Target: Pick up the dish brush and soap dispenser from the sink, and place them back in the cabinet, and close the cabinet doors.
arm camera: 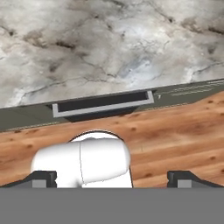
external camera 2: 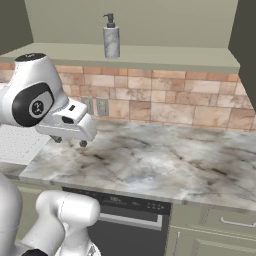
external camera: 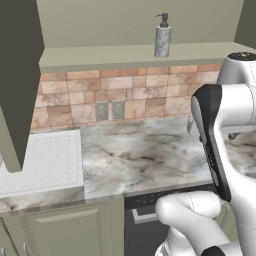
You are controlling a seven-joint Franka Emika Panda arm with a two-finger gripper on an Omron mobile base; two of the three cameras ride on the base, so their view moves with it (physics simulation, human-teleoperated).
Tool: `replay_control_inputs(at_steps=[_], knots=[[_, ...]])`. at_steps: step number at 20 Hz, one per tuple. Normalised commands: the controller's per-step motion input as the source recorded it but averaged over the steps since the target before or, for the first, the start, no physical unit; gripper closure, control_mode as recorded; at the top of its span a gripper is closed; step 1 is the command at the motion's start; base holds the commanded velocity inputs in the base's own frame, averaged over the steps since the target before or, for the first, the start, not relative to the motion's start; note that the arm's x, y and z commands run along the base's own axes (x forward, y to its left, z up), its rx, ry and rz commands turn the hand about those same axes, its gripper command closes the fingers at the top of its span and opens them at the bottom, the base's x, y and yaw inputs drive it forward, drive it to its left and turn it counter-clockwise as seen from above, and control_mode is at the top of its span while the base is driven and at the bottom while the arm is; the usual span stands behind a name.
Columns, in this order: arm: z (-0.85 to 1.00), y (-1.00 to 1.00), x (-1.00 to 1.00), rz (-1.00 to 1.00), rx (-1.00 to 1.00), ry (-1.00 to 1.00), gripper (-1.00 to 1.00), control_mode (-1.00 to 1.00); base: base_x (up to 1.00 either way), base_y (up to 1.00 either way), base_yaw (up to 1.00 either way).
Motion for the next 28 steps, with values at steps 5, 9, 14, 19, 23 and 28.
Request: replay_control_inputs(at_steps=[5, 9, 14, 19, 23, 28], knots=[[0.0, 0.0, 0.0, 0.0, 0.0, 0.0, -1.0, 1.0, -0.18, -0.08, 0.0], [0.0, 0.0, 0.0, 0.0, 0.0, 0.0, -1.0, 1.0, -0.36, 0.0, 0.0], [0.0, 0.0, 0.0, 0.0, 0.0, 0.0, -1.0, 1.0, -0.7, 0.0, 0.0], [0.0, 0.0, 0.0, 0.0, 0.0, 0.0, -1.0, 1.0, -0.82, 0.0, 0.0], [0.0, 0.0, 0.0, 0.0, 0.0, 0.0, -1.0, 1.0, -0.71, 0.0, 0.0], [0.0, 0.0, 0.0, 0.0, 0.0, 0.0, -1.0, 1.0, -0.53, 0.13, 0.0]])
